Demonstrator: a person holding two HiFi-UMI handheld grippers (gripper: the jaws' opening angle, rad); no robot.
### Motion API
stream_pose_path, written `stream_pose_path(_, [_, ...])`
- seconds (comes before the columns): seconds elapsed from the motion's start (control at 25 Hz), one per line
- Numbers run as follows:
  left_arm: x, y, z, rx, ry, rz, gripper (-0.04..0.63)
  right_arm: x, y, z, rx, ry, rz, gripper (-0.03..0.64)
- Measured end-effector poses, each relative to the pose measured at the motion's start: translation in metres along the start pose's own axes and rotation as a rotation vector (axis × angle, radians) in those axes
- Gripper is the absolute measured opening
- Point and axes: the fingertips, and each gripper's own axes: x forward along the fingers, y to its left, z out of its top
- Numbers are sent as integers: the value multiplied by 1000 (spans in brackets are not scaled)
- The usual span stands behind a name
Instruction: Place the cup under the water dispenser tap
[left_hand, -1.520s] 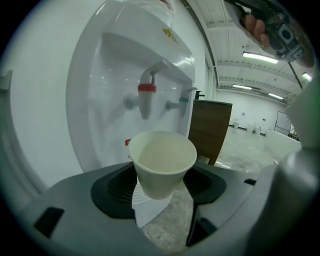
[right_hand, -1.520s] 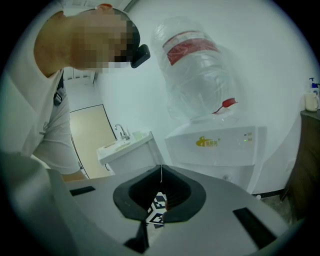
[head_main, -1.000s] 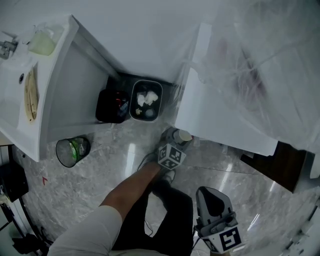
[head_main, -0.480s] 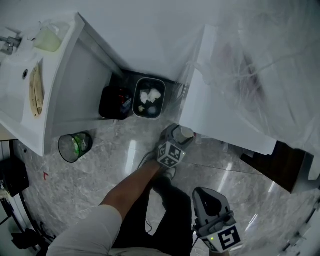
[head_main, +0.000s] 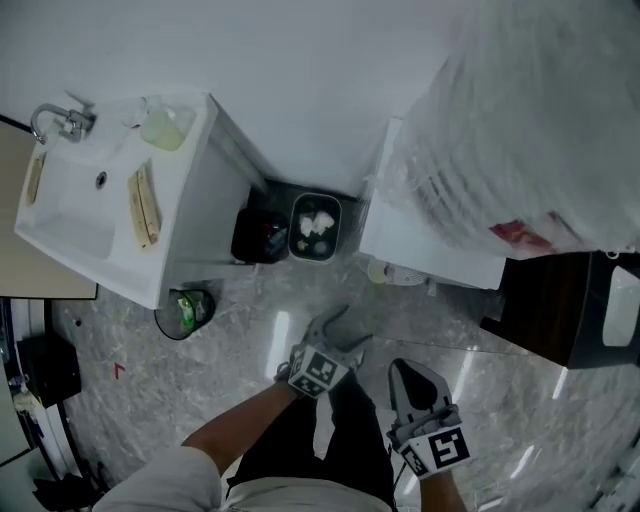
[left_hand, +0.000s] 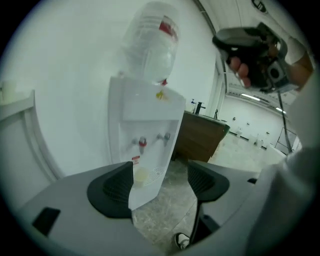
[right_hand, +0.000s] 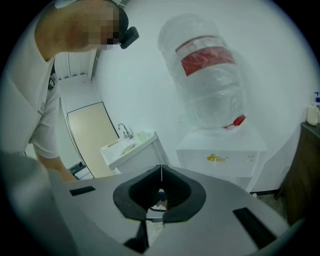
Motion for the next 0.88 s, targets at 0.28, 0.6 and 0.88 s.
stream_pose_path(0.28, [-102,-34,127,75,-62,-50,344,-45,33,55,-22,-43,-58,17])
stream_pose_path(0.6, [-200,-100,234,39,-155,-162,271,-102,54,96,4,-122,-173,17])
stream_pose_path(0.88, [-252,-123,305,16,-284,-161,6,-136,83,126,2,-204,-211,17])
